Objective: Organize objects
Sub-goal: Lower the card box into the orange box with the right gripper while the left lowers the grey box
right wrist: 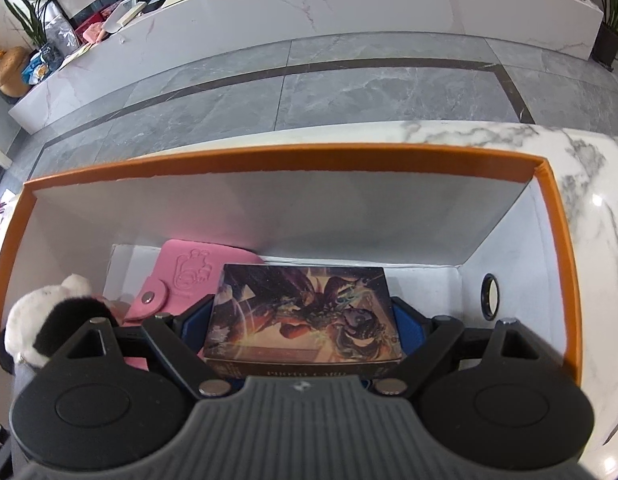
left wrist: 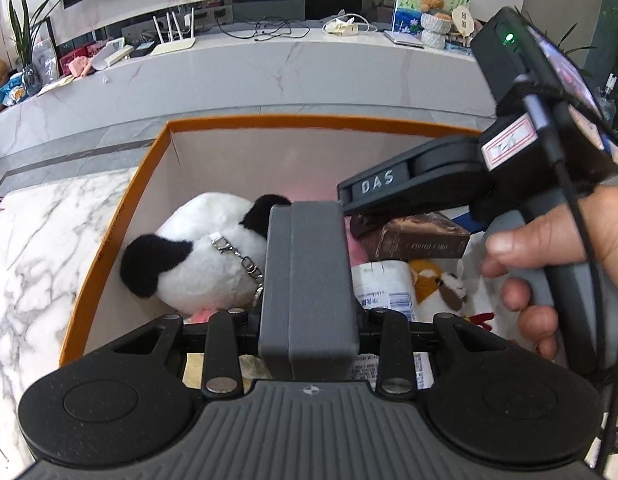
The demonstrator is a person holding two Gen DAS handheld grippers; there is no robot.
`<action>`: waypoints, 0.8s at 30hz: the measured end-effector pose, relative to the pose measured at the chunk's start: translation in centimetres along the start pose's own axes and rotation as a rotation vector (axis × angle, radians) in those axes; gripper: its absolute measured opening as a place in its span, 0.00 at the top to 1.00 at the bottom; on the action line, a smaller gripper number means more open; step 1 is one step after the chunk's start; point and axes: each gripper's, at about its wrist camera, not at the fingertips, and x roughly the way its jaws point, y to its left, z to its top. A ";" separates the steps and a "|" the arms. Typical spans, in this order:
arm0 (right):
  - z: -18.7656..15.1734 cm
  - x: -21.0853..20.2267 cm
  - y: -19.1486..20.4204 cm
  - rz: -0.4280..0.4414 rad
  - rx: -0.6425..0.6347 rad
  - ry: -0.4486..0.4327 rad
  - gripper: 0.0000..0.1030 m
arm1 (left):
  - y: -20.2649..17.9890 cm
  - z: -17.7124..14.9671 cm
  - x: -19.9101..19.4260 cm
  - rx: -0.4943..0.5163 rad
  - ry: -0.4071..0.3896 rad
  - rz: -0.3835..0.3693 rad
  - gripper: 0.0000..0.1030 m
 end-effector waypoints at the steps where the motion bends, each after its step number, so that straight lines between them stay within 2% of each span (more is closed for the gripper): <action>1: 0.0 0.0 0.1 -0.002 0.001 -0.001 0.14 | 0.0 0.0 0.1 -0.001 0.002 0.000 0.62; 4: 0.0 0.0 0.2 -0.007 -0.009 -0.003 0.14 | 0.1 -0.1 0.2 -0.009 0.002 0.001 0.60; 6: 0.1 0.1 0.2 -0.007 -0.011 -0.002 0.14 | 0.1 -0.1 0.3 -0.010 -0.001 0.023 0.50; 8: 0.0 0.0 0.2 -0.008 -0.015 -0.002 0.13 | 0.2 0.2 0.5 -0.013 -0.005 0.031 0.44; 10: 0.0 0.0 0.3 -0.013 -0.026 -0.005 0.13 | 0.3 0.3 0.3 -0.024 -0.018 0.033 0.30; 11: 0.0 0.0 0.4 -0.016 -0.032 -0.007 0.13 | 0.4 0.3 0.1 -0.030 -0.027 0.026 0.18; 12: 0.0 -0.1 0.5 -0.017 -0.038 -0.009 0.13 | 0.5 0.3 -0.1 -0.037 -0.034 0.014 0.16; 24: 0.0 -0.8 1.1 -0.002 -0.062 -0.029 0.13 | 0.7 0.5 -0.7 -0.044 -0.051 -0.002 0.16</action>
